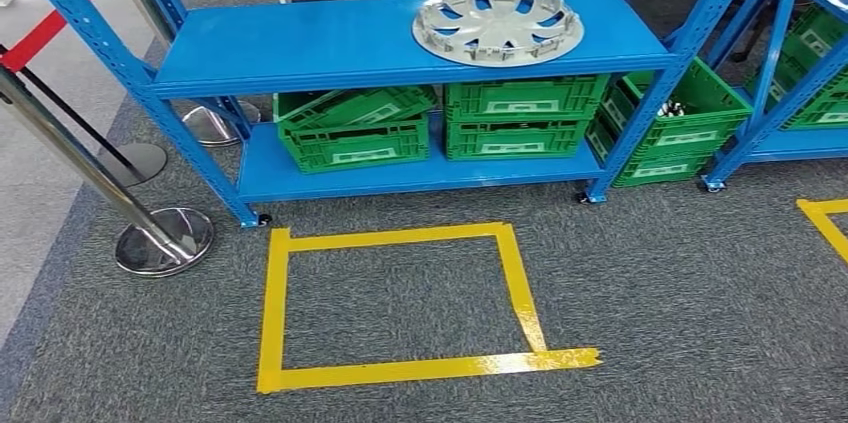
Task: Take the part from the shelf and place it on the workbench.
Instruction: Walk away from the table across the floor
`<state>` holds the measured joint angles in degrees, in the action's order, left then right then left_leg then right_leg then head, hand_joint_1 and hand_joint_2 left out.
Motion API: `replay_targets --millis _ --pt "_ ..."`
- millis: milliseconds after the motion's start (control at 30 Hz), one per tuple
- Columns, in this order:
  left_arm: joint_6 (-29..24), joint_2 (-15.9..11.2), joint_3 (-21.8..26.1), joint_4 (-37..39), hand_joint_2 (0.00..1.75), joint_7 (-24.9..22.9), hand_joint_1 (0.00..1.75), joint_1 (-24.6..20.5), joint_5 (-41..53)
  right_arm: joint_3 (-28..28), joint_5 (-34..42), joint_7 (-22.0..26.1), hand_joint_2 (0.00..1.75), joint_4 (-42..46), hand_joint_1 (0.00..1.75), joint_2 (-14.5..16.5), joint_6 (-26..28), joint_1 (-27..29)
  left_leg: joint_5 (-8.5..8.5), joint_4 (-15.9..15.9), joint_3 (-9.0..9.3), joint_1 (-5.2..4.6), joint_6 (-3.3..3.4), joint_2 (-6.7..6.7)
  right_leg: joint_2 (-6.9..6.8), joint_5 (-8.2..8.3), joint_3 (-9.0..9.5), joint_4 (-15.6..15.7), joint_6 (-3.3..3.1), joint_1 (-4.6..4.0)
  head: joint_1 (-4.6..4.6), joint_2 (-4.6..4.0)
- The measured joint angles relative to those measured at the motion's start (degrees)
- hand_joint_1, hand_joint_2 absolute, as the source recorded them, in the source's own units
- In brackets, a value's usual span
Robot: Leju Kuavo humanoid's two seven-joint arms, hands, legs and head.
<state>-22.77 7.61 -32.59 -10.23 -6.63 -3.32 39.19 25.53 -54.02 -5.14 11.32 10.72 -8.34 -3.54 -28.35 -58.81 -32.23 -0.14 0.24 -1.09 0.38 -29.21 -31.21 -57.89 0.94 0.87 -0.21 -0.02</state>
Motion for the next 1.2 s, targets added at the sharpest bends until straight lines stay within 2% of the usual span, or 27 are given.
replay_targets --millis 67,133,167,200,233,300,333,400,467,533,567,633,667,700,733,767,800,867,900,967,1033,1067,1133,1167,1200 --pt "0.0 -0.04 0.0 0.0 0.0 0.01 0.0 -0.04 0.01 0.0 -0.01 0.0 0.0 0.0 0.0 0.01 -0.01 -0.01 -2.55 -4.32 -1.85 0.13 -0.62 0.18 -0.37 0.0 0.31 0.26 -0.62 0.22 -0.3 0.0" --pt "-0.01 -0.06 0.0 0.0 0.0 0.02 0.0 -0.03 0.02 0.01 -0.01 0.0 0.0 0.0 0.0 -0.01 0.0 0.07 -5.75 -11.81 -5.4 0.27 -1.06 0.28 -0.72 -0.15 0.43 0.25 -0.98 0.19 -0.46 0.0" --pt "-0.02 -0.07 0.0 0.0 0.0 0.02 0.0 -0.02 0.02 0.02 -0.01 0.0 0.0 0.0 0.0 -0.03 0.0 0.11 -6.41 -14.49 -6.7 0.32 -1.17 0.29 -0.84 -0.22 0.5 0.24 -1.03 0.18 -0.46 0.0" --pt "-0.03 -0.07 0.0 0.0 0.0 0.03 0.0 -0.01 0.02 0.03 -0.01 0.0 0.0 0.0 0.0 -0.04 0.0 0.13 -5.96 -15.24 -7.1 0.34 -1.2 0.3 -0.91 -0.3 0.61 0.24 -1.03 0.18 -0.46 0.0" --pt "-0.04 -0.08 0.0 0.0 0.0 0.03 0.0 -0.02 0.02 0.04 -0.01 0.01 0.0 0.0 0.0 -0.06 0.0 0.13 -4.4 -13.68 -6.39 0.36 -1.13 0.32 -0.93 -0.4 0.79 0.23 -0.98 0.18 -0.47 0.0" --pt "-0.04 -0.09 0.01 0.0 0.0 0.03 0.0 -0.01 0.02 0.04 -0.01 0.02 0.0 0.0 0.0 -0.06 -0.02 0.15 -0.43 -6.61 -3.03 0.36 -0.75 0.47 -0.91 -0.68 1.13 0.25 -0.77 0.17 -0.45 0.0" --pt "-0.04 -0.09 0.01 0.0 0.0 0.03 0.0 0.01 0.02 0.04 -0.01 0.03 0.0 0.0 0.0 -0.06 -0.02 0.13 0.72 -3.19 -1.45 0.26 -0.54 0.58 -0.89 -0.87 1.25 0.2 -0.55 0.06 -0.47 0.0" --pt "-0.04 -0.1 0.02 0.0 0.0 0.03 0.0 0.04 0.05 0.05 -0.01 0.05 0.0 0.0 0.0 -0.04 -0.04 0.11 0.85 -0.17 -0.25 0.04 -0.06 0.74 -0.94 -0.94 1.09 0.2 0.07 -0.12 -0.37 0.0" --pt "-0.04 -0.1 0.03 0.0 0.0 0.03 0.0 0.14 0.07 0.06 -0.03 0.11 0.0 0.01 0.0 -0.04 -0.05 0.03 0.82 0.4 -0.28 -0.01 0.5 0.69 -1.01 -0.8 1.12 0.42 0.72 -0.19 -0.24 0.0" --pt "-0.05 -0.08 0.04 0.0 0.0 0.03 0.0 0.18 0.07 0.07 -0.05 0.18 0.0 0.01 0.0 -0.06 -0.05 -0.04 1.11 1.04 0.05 0.24 1.09 0.69 -0.89 -1.76 0.46 -0.73 1.22 -0.2 0.0 0.0" --pt "-0.05 -0.05 0.04 0.0 0.0 0.03 0.0 0.11 0.08 0.07 -0.08 0.23 0.0 0.01 0.0 -0.07 -0.05 -0.1 1.21 1.31 0.22 0.38 1.36 0.7 -0.79 -3.02 -0.74 -3.02 1.4 -0.21 0.16 0.0" --pt "-0.05 -0.02 0.04 0.0 0.0 0.03 0.0 0.04 0.13 0.07 -0.13 0.36 0.0 0.0 0.0 -0.08 -0.06 -0.14 1.16 1.4 0.27 0.38 1.69 0.72 -0.63 -6.04 -4.72 -10.44 1.62 -0.19 0.43 0.0" --pt "-0.04 -0.01 0.04 0.0 0.0 0.03 0.0 0.06 0.15 0.07 -0.15 0.45 0.0 0.0 0.0 -0.08 -0.06 -0.14 1.12 1.39 0.29 0.31 1.79 0.72 -0.61 -6.84 -6.58 -13.7 1.65 -0.2 0.48 0.0" --pt "-0.05 -0.02 0.05 0.0 0.0 0.03 0.0 0.09 0.17 0.08 -0.16 0.52 0.0 0.0 0.0 -0.09 -0.06 -0.14 1.08 1.39 0.34 0.24 1.84 0.7 -0.61 -6.61 -7.65 -15.2 1.63 -0.21 0.49 0.0" --pt "-0.06 -0.04 0.05 0.0 0.0 0.03 0.0 0.1 0.17 0.08 -0.16 0.56 0.0 0.0 0.0 -0.1 -0.06 -0.16 1.04 1.38 0.42 0.19 1.87 0.65 -0.6 -5.36 -7.67 -14.57 1.55 -0.21 0.49 0.0" --pt "-0.1 -0.03 0.05 0.0 0.0 0.03 0.0 0.1 0.19 0.09 -0.19 0.57 0.0 0.0 0.0 -0.12 -0.06 -0.18 0.99 1.36 0.52 0.15 1.86 0.57 -0.6 -3.33 -6.62 -11.83 1.39 -0.22 0.51 0.0" --pt "-0.14 -0.02 0.05 0.0 0.0 0.03 0.0 0.09 0.2 0.09 -0.22 0.56 0.0 0.0 0.0 -0.13 -0.06 -0.18 0.91 1.32 0.62 0.12 1.78 0.49 -0.55 -1.25 -4.97 -8.03 1.17 -0.22 0.51 0.0" --pt "-0.2 0.01 0.05 0.0 0.0 0.03 0.0 0.07 0.23 0.09 -0.3 0.57 0.0 0.0 0.0 -0.14 -0.07 -0.18 0.64 1.05 0.56 -0.14 1.33 0.37 -0.39 0.8 -1.91 -1.68 0.74 -0.29 0.47 0.0" --pt "-0.21 0.01 0.06 0.0 0.0 0.03 0.0 0.07 0.23 0.09 -0.32 0.61 0.0 0.0 0.0 -0.14 -0.08 -0.16 0.58 0.95 0.48 -0.25 1.06 0.35 -0.3 0.86 -1.22 -0.37 0.53 -0.33 0.45 0.0" --pt "-0.21 -0.02 0.07 0.0 0.0 0.03 0.0 0.06 0.22 0.1 -0.33 0.68 0.0 0.0 0.0 -0.14 -0.1 -0.06 0.56 0.89 0.4 -0.29 0.52 0.34 -0.23 0.74 -0.92 -0.07 0.09 -0.34 0.4 0.0" --pt "-0.21 -0.05 0.08 0.0 0.0 0.03 0.0 0.03 0.21 0.11 -0.34 0.7 0.0 0.0 0.0 -0.13 -0.13 0.0 -0.52 -0.44 0.02 -0.19 -0.08 0.4 -0.36 0.88 -0.73 0.2 -0.52 -0.17 0.24 0.0" --pt "-0.21 -0.07 0.09 0.0 0.0 0.03 0.0 0.02 0.21 0.12 -0.34 0.7 0.0 0.0 0.0 -0.12 -0.14 -0.01 -1.87 -2.51 -0.81 -0.1 -0.41 0.43 -0.48 0.93 -0.62 0.34 -0.82 -0.06 0.13 0.0" --pt "-0.22 -0.08 0.1 0.0 0.0 0.03 0.0 0.03 0.21 0.14 -0.36 0.7 0.0 0.0 0.0 -0.13 -0.15 0.01 -5.55 -9.65 -3.98 0.09 -0.91 0.48 -0.71 0.87 -0.58 0.34 -1.19 -0.08 -0.09 0.0" --pt "-0.22 -0.09 0.1 0.0 0.0 0.03 0.0 0.04 0.21 0.14 -0.36 0.7 0.0 0.0 0.0 -0.13 -0.16 0.04 -6.85 -13.08 -5.53 0.16 -1.05 0.48 -0.79 0.84 -0.56 0.33 -1.25 -0.11 -0.07 0.0" --pt "-0.22 -0.09 0.11 0.0 0.0 0.03 0.0 0.04 0.22 0.15 -0.36 0.7 0.0 0.0 0.0 -0.14 -0.16 0.07 -7.14 -15.05 -6.42 0.19 -1.12 0.49 -0.84 0.79 -0.53 0.32 -1.28 -0.13 -0.07 0.0"
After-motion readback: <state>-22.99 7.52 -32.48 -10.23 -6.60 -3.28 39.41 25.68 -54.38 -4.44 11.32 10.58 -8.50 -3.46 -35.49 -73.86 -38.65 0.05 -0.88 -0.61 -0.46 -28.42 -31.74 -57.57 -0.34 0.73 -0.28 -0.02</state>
